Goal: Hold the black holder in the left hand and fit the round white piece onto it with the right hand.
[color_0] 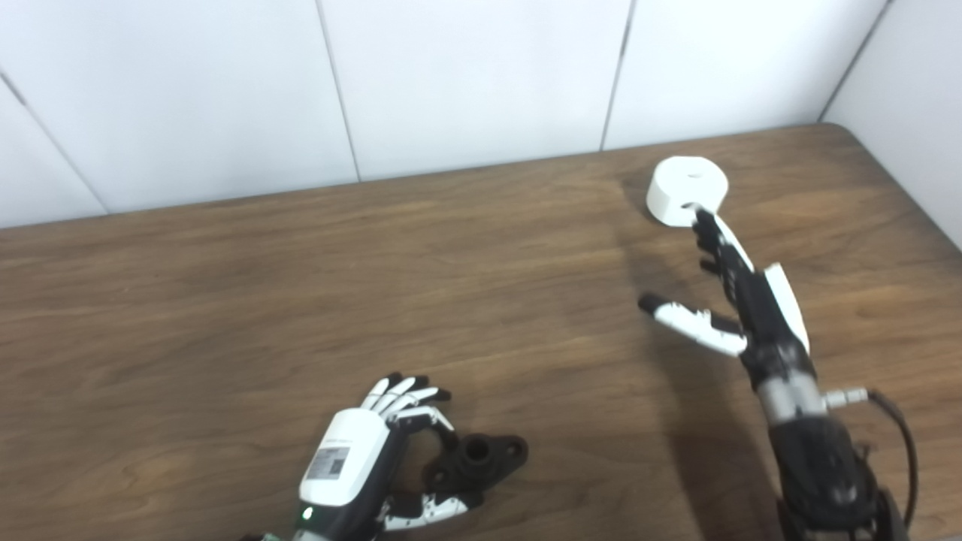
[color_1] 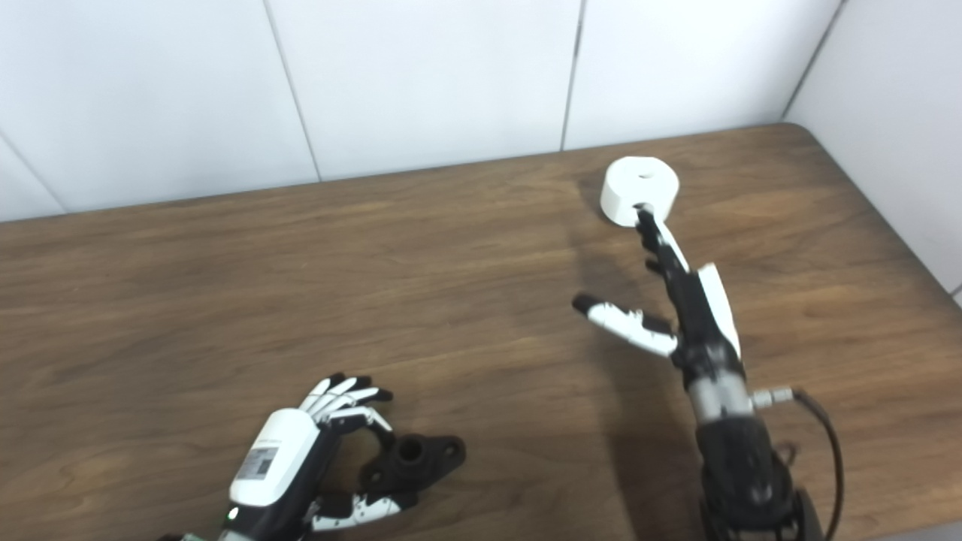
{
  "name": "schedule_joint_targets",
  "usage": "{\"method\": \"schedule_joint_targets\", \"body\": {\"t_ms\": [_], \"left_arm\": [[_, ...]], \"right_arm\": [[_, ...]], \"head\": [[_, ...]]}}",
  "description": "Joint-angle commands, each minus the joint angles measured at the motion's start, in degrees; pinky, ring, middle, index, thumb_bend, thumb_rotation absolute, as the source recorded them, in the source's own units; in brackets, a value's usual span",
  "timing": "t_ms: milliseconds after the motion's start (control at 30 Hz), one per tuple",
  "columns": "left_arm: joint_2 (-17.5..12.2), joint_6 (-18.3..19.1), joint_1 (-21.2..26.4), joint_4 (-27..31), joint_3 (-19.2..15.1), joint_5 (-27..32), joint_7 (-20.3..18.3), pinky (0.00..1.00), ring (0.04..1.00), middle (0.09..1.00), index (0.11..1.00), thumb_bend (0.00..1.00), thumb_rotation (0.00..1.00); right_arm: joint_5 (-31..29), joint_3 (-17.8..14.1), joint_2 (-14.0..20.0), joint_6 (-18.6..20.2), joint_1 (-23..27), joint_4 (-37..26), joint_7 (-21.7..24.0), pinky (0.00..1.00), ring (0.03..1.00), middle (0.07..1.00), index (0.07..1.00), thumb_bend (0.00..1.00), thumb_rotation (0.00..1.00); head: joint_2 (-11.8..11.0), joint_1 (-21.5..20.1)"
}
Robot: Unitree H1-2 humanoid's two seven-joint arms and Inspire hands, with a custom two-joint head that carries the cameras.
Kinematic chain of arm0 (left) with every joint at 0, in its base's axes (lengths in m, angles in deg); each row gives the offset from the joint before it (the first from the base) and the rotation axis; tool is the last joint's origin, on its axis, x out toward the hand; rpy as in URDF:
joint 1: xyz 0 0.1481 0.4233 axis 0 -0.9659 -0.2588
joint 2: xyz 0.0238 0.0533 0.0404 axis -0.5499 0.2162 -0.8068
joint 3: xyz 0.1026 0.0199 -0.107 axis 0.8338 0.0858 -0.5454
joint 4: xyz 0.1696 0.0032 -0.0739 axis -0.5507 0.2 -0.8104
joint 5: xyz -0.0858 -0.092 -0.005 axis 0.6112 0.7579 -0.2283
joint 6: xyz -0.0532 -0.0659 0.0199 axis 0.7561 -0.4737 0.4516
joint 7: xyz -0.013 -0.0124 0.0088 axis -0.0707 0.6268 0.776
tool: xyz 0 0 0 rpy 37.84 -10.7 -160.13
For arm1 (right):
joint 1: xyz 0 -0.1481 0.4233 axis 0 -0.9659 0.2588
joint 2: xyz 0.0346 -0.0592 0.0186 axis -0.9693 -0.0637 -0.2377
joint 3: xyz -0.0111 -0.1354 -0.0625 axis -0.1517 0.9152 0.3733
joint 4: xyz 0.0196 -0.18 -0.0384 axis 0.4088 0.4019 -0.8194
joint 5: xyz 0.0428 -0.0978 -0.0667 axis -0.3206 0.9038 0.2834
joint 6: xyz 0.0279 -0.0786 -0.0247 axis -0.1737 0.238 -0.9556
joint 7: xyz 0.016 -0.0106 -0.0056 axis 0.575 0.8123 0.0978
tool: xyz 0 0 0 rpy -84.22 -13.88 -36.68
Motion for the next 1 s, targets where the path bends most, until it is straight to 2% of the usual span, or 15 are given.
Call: {"method": "schedule_joint_targets", "body": {"t_ms": [0, 100, 200, 400, 600, 800, 967], "left_arm": [[-1.5, 0.6, -1.2, -1.9, 0.5, -0.7, -4.2, 0.93, 0.877, 0.799, 0.487, 0.52, 0.05], [-1.8, 0.8, -1.1, -1.8, 0.4, -0.7, -4.9, 0.93, 0.876, 0.803, 0.488, 0.52, 0.05], [-1.9, 0.2, -1.2, -2.2, 0.1, -0.9, -4.6, 0.92, 0.868, 0.798, 0.487, 0.52, 0.05], [-2.2, -1.5, -1.3, -3.0, -0.7, -0.1, -3.4, 0.9, 0.857, 0.789, 0.487, 0.52, 0.05], [-2.4, -2.3, -1.5, -2.7, -2.1, 0.9, -4.0, 0.91, 0.859, 0.787, 0.487, 0.52, 0.05], [-2.2, -2.3, -1.6, -2.9, -2.4, 0.7, -4.3, 0.9, 0.852, 0.781, 0.486, 0.52, 0.05], [-2.3, -2.1, -1.5, -3.0, -2.7, 0.9, -4.7, 0.9, 0.851, 0.777, 0.486, 0.52, 0.05]], "right_arm": [[1.5, -0.7, 2.1, 0.8, 2.7, -1.6, 0.5, 0.9, 0.939, 0.929, 0.936, 0.7, 0.42], [4.2, -0.4, 4.5, 3.8, 5.8, -1.2, 1.3, 0.92, 0.937, 0.923, 0.927, 0.71, 0.41], [6.4, -0.2, 7.0, 5.3, 8.8, 0.3, 2.0, 0.91, 0.922, 0.921, 0.919, 0.72, 0.4], [11.7, 1.2, 10.7, 11.0, 14.6, 1.8, 4.5, 0.85, 0.898, 0.906, 0.912, 0.75, 0.4], [15.7, 1.4, 14.4, 11.6, 20.1, 6.2, 11.7, 0.91, 0.974, 0.949, 0.894, 0.75, 0.38], [21.1, -0.1, 15.7, 11.6, 24.9, 10.5, 19.0, 0.9, 1.0, 0.976, 0.871, 0.91, 0.22], [25.5, -0.4, 17.4, 11.6, 29.2, 15.5, 24.1, 0.91, 1.0, 0.992, 0.844, 0.97, 0.19]], "head": [[-0.2, -0.5], [-0.7, -1.9], [-1.1, -3.0], [-1.5, -6.1], [-1.3, -7.9], [-2.2, -7.3], [-2.2, -7.3]]}}
